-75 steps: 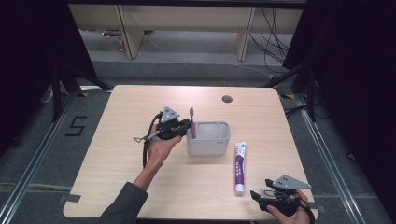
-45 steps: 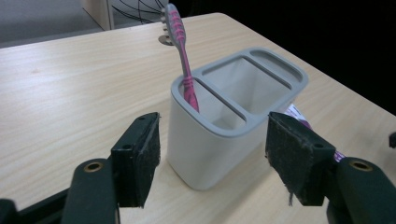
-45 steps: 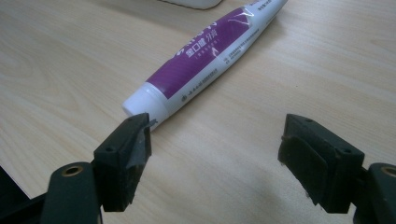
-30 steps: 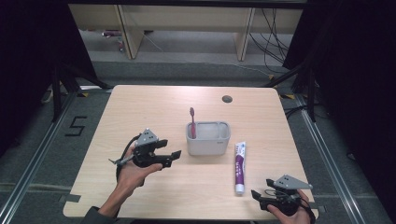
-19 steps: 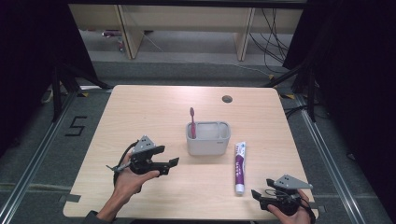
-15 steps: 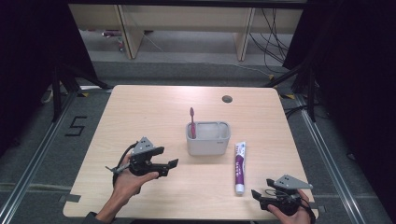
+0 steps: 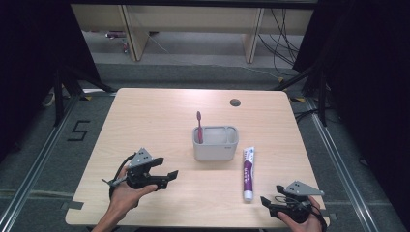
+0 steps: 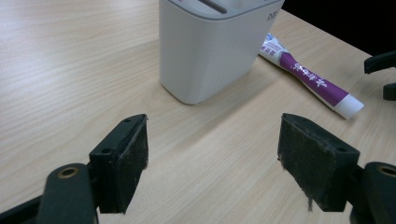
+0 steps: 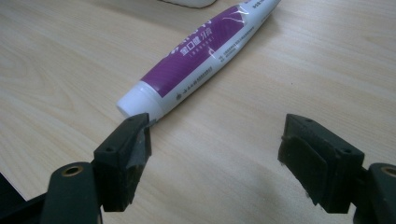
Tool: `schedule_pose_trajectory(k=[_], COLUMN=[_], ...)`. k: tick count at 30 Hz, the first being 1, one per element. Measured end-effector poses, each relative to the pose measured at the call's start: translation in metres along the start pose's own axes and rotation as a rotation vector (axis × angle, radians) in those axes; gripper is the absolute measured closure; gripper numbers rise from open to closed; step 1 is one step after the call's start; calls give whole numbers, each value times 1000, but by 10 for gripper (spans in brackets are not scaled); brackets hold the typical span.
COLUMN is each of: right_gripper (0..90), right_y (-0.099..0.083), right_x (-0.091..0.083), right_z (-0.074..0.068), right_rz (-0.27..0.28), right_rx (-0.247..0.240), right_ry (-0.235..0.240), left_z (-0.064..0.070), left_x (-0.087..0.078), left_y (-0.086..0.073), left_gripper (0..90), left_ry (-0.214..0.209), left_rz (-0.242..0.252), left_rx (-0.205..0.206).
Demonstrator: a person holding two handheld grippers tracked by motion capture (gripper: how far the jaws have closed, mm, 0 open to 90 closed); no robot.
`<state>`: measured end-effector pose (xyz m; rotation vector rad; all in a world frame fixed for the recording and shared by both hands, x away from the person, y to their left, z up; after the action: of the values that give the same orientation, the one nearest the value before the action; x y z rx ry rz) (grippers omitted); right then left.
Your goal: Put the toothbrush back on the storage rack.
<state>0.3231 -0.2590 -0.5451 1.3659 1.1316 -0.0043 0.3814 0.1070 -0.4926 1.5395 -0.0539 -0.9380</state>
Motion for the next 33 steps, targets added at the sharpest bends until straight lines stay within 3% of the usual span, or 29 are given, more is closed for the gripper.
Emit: schedule_pose_trajectory(k=[3, 4, 8, 9, 10, 12, 15, 16, 22, 23, 31, 33], right_gripper=[252, 252, 252, 252, 252, 252, 252, 252, 252, 252, 252, 252], right_y=[-1, 0, 0, -1, 0, -1, -1, -2, -1, 0, -1, -1], right_x=[0, 0, 0, 0, -1, -1, -1, -1, -1, 0, 0, 0], right_z=[-2, 2, 2, 0, 2, 3, 2, 0, 1, 3, 3, 3], right_rz=[-5, 2, 3, 0, 2, 1, 2, -1, -1, 8, 2, 1], right_rx=[19, -21, -22, 10, -14, -16, -4, 22, 10, -19, -17, -17], right_ry=[7, -3, 2, 7, -1, 1, 0, 10, 4, 3, -2, -3], left_z=[-1, -2, -1, -1, 0, 0, 1, 2, 7, 9, 16, 16], left_x=[-2, -3, -5, -5, -5, -7, -9, -10, -14, -14, -21, -23], left_y=[-6, -9, -17, -19, -21, -25, -30, -32, -45, -47, -60, -62], left_gripper=[240, 239, 227, 223, 221, 211, 191, 191, 183, 183, 175, 173], left_ry=[0, -7, -8, -10, -13, -10, -8, -12, -18, -19, -34, -20], left_rz=[-6, -11, -29, -31, -32, -36, -43, -43, -64, -63, -77, -72], left_rx=[-6, -4, -5, 2, 0, 1, -3, -1, 13, 6, 12, 10])
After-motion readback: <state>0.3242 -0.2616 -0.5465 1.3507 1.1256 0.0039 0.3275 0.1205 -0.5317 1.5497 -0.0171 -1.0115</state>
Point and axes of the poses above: each handheld gripper's, and its own axes: x roughly forward along the jaws, y roughly out of its top, z roughly to its right, the point moved 8 cm from there along x, roughly forward along the jaws, and after that the axes turned 9 degrees about y, right-handed, at the moved point
